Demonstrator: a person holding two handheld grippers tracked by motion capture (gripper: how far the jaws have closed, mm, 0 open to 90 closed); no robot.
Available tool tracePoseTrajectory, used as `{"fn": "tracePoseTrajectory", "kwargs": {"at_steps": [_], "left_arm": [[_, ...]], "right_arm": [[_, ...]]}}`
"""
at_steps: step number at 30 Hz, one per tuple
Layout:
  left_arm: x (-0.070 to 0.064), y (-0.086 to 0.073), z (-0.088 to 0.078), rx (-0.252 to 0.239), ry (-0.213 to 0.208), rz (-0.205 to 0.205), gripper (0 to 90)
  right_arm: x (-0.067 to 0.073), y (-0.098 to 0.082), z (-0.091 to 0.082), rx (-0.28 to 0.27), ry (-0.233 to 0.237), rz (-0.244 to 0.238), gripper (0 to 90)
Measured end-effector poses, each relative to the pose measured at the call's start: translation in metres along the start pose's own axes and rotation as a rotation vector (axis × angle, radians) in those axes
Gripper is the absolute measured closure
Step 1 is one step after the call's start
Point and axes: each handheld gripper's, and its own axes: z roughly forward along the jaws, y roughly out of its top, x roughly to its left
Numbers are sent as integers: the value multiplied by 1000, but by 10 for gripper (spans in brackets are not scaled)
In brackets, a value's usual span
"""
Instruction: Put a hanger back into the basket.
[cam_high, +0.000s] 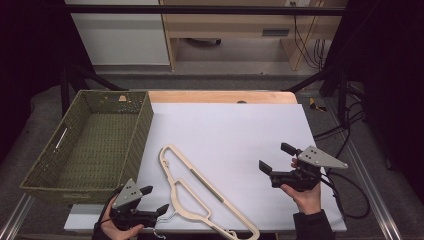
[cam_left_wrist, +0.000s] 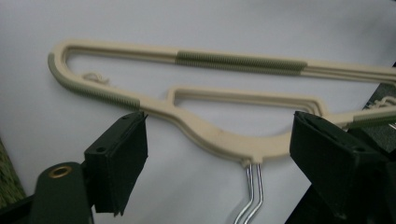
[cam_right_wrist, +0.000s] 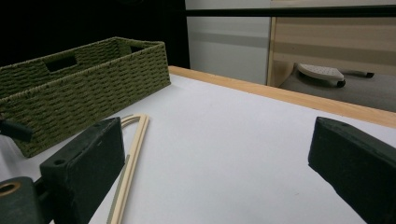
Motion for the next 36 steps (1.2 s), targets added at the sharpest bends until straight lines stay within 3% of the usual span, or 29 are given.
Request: {"fn": "tracePoseTrajectory", "kwargs": {"at_steps": [5, 11, 14, 23, 36], "left_arm": [[-3, -4, 3, 9, -2, -2, 287], [-9, -9, 14, 62, -18, 5, 394], [-14, -12, 22, 111, -35, 17, 447], [-20, -16, 31, 174, -54, 20, 604], [-26, -18, 38, 225, -57, 15, 821]], "right_arm": [[1, -2, 3, 16, 4, -8, 41], [2, -3, 5, 18, 6, -2, 41], [2, -3, 5, 20, 7, -2, 41], [3, -4, 7, 27, 11, -1, 41], [6, -7, 13, 46, 25, -3, 43]]}}
